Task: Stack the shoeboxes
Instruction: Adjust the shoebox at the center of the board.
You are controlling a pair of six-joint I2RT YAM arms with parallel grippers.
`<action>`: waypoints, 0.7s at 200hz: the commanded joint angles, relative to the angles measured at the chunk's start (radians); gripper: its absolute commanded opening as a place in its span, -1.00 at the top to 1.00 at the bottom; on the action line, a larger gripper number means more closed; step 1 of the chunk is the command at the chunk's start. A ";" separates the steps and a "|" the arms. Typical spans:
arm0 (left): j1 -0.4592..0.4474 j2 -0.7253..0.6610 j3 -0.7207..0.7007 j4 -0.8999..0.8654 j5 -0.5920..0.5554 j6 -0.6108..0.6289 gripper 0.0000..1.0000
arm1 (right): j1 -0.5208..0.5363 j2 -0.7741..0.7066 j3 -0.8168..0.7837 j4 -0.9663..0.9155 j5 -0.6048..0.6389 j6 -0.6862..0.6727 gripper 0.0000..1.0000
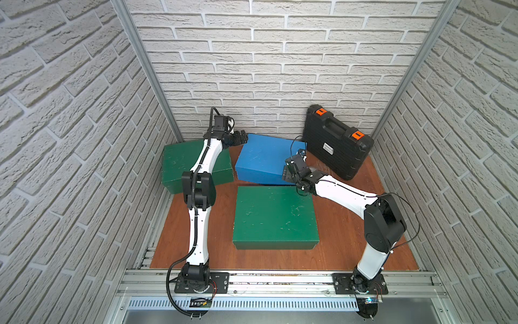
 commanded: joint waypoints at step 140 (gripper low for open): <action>-0.032 -0.277 -0.636 0.383 0.219 -0.130 -0.81 | -0.097 0.208 0.171 -0.046 -0.325 -0.042 -0.70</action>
